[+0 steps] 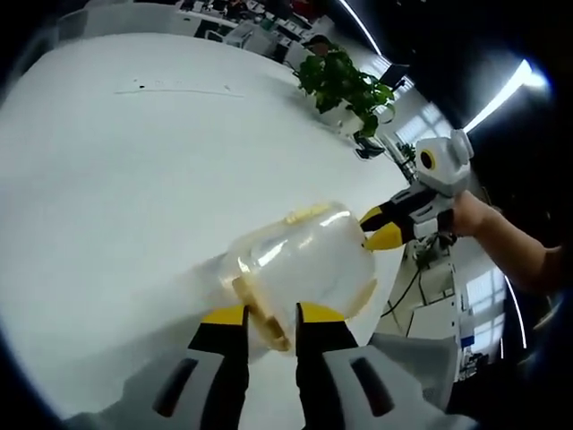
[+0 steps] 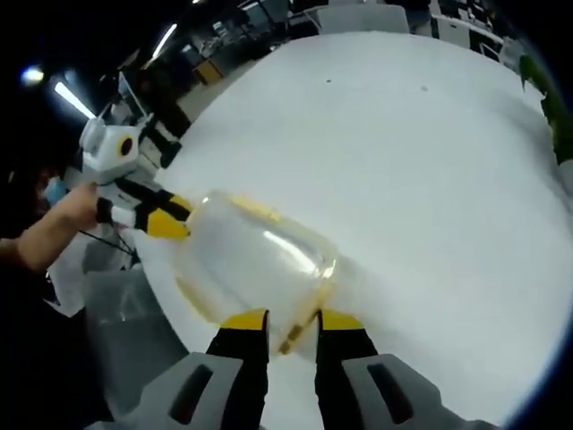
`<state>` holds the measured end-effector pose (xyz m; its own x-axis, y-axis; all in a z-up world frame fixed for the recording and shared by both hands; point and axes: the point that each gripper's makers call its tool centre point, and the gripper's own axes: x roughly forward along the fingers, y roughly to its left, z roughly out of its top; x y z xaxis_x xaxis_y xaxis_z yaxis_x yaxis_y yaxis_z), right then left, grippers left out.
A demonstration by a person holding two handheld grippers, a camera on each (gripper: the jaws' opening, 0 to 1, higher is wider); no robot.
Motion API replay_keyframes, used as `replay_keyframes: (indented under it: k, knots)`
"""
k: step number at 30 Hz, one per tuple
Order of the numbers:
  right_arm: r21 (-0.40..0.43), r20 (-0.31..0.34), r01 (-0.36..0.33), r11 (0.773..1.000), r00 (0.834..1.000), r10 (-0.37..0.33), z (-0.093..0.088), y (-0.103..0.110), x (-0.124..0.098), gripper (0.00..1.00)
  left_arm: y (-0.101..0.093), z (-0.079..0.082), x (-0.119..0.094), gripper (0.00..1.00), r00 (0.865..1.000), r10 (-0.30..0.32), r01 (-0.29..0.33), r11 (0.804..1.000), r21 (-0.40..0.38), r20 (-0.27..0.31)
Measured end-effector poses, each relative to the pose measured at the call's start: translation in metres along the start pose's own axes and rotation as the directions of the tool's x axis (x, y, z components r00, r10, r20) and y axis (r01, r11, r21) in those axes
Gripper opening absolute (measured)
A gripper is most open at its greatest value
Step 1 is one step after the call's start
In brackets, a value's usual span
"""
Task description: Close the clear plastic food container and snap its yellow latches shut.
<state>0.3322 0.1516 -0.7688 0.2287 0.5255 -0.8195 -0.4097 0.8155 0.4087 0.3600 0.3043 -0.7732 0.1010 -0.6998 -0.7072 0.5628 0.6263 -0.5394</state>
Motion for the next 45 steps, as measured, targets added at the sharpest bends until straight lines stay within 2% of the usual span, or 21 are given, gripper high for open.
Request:
replay_keyframes:
  k: [5, 12, 13, 27, 33, 34, 38, 40, 44, 45]
  knots:
    - [-0.010, 0.016, 0.005, 1.000, 1.000, -0.005, -0.001, 0.006, -0.001, 0.18, 0.001, -0.001, -0.001, 0.17, 1.000, -0.006, 0.006, 1.000, 0.008, 0.012]
    - [-0.090, -0.039, 0.080, 0.993, 0.996, -0.084, 0.003, 0.010, -0.001, 0.18, 0.001, 0.002, -0.001, 0.18, 1.000, 0.004, -0.004, 1.000, 0.023, 0.009]
    - [-0.125, -0.053, 0.092, 0.988, 0.994, -0.099, 0.003, 0.008, -0.002, 0.18, 0.000, 0.002, -0.001, 0.18, 1.000, 0.005, -0.006, 1.000, 0.028, 0.007]
    - [-0.108, -0.088, 0.090, 0.990, 0.991, -0.100, 0.003, 0.005, -0.002, 0.19, -0.002, 0.005, -0.001, 0.20, 1.000, 0.024, -0.024, 0.997, 0.080, -0.005]
    - [-0.110, -0.084, 0.090, 0.990, 0.991, -0.100, 0.004, 0.005, -0.002, 0.19, -0.001, 0.005, -0.002, 0.20, 1.000, 0.030, -0.029, 0.997, 0.068, -0.006]
    - [-0.108, -0.083, 0.093, 0.990, 0.991, -0.102, 0.004, 0.005, -0.002, 0.19, -0.002, 0.005, -0.002, 0.20, 0.999, 0.034, -0.033, 0.997, 0.075, -0.006]
    - [-0.163, -0.078, 0.115, 0.980, 0.989, -0.129, 0.006, 0.001, -0.004, 0.20, -0.002, 0.011, -0.007, 0.17, 0.998, 0.068, -0.069, 0.979, 0.189, 0.012]
    - [-0.229, -0.061, 0.126, 0.965, 0.988, -0.144, 0.008, 0.003, -0.003, 0.21, -0.005, 0.013, -0.007, 0.22, 0.997, 0.073, -0.075, 0.974, 0.213, 0.017]
    - [-0.267, -0.070, 0.136, 0.954, 0.985, -0.160, 0.011, -0.001, -0.004, 0.24, -0.012, 0.022, -0.011, 0.25, 0.995, 0.090, -0.102, 0.942, 0.319, 0.054]
    - [-0.284, -0.067, 0.138, 0.949, 0.984, -0.163, 0.011, -0.001, -0.004, 0.24, -0.014, 0.022, -0.012, 0.25, 0.994, 0.094, -0.106, 0.941, 0.320, 0.052]
